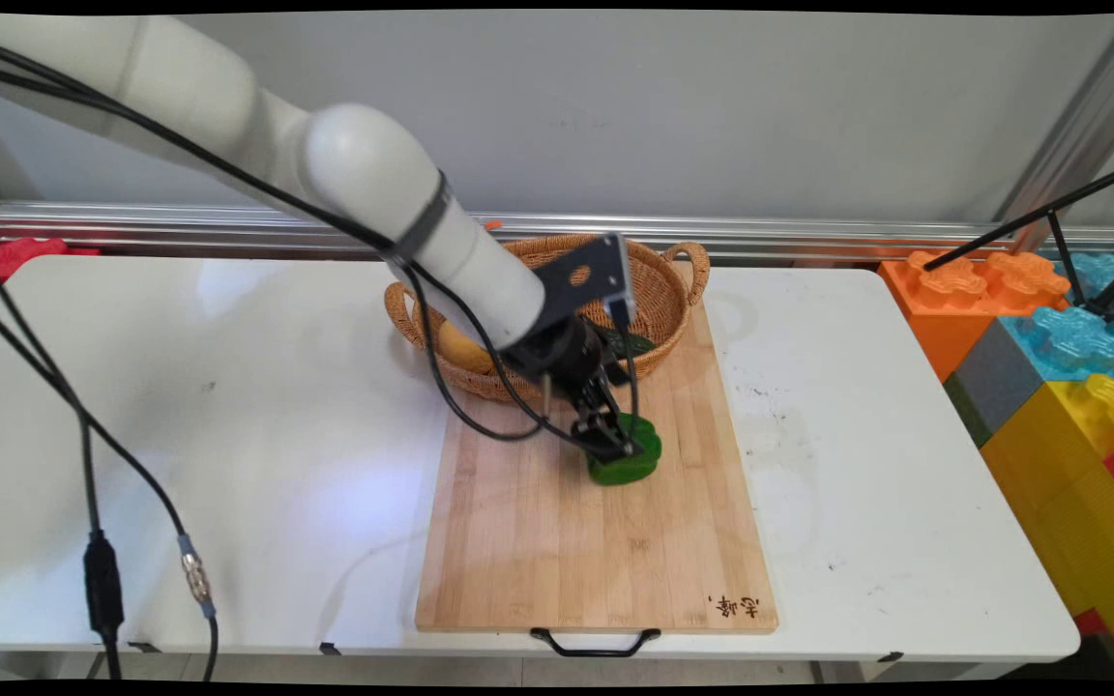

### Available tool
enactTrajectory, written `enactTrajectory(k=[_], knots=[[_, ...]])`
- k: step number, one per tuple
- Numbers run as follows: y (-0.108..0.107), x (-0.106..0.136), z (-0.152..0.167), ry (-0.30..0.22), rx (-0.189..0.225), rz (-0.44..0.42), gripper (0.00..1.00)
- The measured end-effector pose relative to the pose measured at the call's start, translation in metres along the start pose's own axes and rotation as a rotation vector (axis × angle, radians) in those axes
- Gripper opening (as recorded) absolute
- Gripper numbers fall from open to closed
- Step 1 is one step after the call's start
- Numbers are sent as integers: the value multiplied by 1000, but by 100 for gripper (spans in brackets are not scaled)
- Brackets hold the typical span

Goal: Pick up the potato from the vegetable basket

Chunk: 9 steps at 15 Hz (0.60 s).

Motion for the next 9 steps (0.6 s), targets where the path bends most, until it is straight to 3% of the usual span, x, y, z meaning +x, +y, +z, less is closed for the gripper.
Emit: enactTrajectory(k=[4,9], knots=[[-12,-2,-38,10,33,1,100],[-48,-4,-70,-2,135,45,100]])
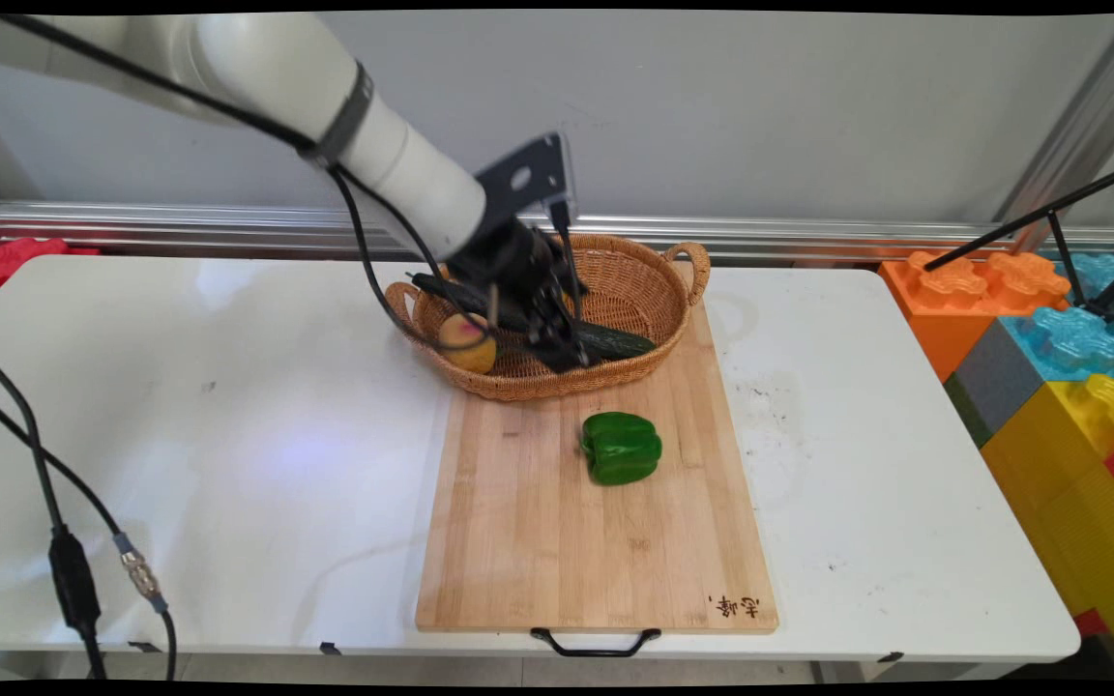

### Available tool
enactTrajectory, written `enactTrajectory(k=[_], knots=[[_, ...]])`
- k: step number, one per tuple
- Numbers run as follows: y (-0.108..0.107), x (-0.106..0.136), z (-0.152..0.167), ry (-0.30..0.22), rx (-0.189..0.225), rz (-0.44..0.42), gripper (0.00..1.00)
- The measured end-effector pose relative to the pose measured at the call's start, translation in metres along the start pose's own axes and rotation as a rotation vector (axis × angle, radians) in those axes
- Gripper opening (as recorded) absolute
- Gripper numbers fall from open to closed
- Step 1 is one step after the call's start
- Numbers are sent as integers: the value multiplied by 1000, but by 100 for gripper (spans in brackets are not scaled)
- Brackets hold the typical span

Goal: Pick up the potato from the vegetable basket

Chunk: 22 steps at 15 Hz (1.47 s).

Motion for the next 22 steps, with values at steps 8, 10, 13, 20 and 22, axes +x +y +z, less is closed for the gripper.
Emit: enactTrajectory(k=[8,10,13,20,22], knots=[[-75,-9,0,-95,122,142,100],[-86,-12,5,-125,130,167,100],[-103,-16,18,-167,141,206,100],[-132,-26,62,-263,123,272,100],[-133,-27,71,-279,109,281,100]])
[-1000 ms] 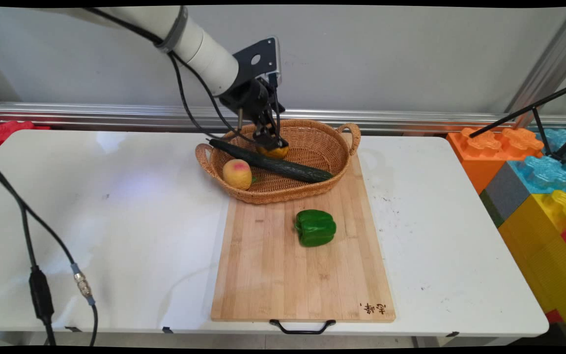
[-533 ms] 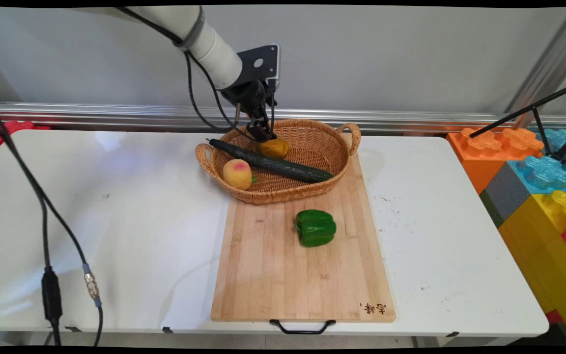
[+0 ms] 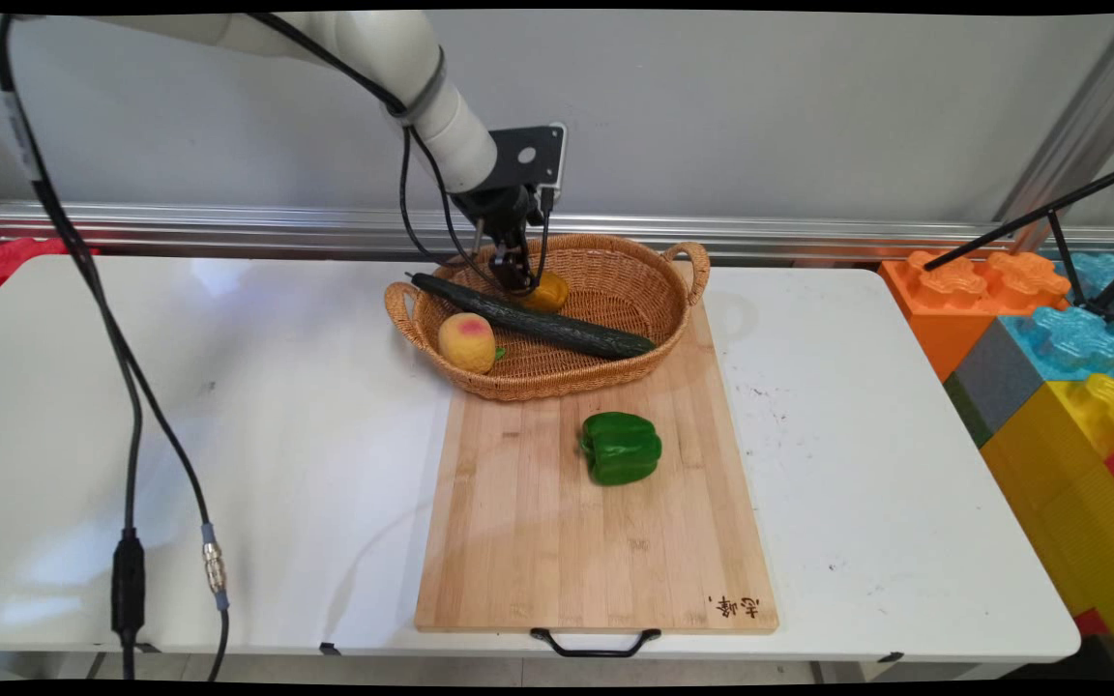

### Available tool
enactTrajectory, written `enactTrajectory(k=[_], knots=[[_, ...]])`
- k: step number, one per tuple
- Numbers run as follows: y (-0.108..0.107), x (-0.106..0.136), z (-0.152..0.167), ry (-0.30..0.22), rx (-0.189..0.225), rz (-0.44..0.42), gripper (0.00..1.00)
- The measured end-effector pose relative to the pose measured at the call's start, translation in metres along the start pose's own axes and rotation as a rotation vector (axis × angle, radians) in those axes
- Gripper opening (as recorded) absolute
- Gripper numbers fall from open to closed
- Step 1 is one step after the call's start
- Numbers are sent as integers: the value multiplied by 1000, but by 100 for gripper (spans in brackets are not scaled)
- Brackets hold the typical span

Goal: Pick up the potato from the vegetable basket, then place the picked object on the cutting board

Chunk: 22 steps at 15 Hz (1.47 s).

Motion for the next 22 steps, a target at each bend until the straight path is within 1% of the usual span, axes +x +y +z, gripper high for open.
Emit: enactTrajectory(k=[4,6,14,15,22], knots=[[3,3,17,-28,-40,24,100],[4,4,23,-37,-52,30,100],[5,9,37,-48,-75,38,100],[5,11,39,-47,-78,38,0],[5,16,47,-50,-90,29,0]])
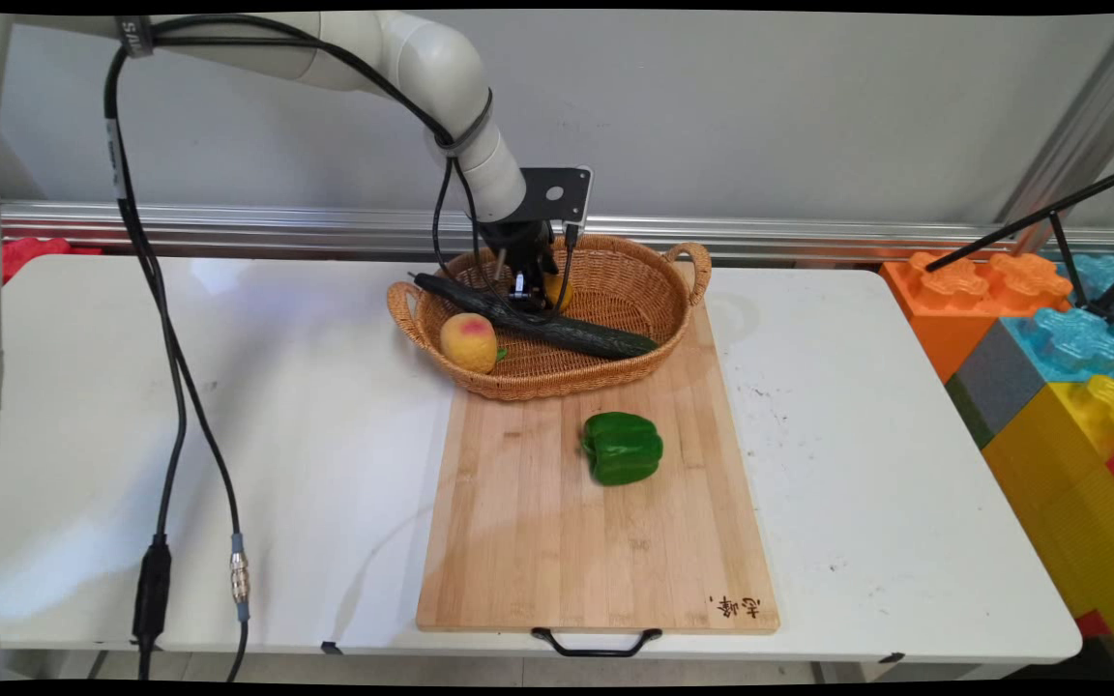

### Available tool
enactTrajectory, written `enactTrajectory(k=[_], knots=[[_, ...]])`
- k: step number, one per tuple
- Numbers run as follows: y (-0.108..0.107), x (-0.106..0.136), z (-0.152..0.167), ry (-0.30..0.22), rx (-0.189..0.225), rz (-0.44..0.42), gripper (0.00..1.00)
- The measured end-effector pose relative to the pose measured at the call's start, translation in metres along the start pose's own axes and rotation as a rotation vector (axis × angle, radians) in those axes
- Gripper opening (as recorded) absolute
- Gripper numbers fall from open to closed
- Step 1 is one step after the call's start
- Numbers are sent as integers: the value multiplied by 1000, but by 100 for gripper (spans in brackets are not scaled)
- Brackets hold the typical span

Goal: Place the picked object on the cutting board

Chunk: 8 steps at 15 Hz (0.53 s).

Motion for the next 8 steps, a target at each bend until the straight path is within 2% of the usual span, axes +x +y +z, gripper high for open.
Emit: enactTrajectory(k=[2,5,8], knots=[[0,2,-2,9,7,-6,0],[0,6,-11,34,40,-18,0],[9,9,-37,71,78,-48,0]])
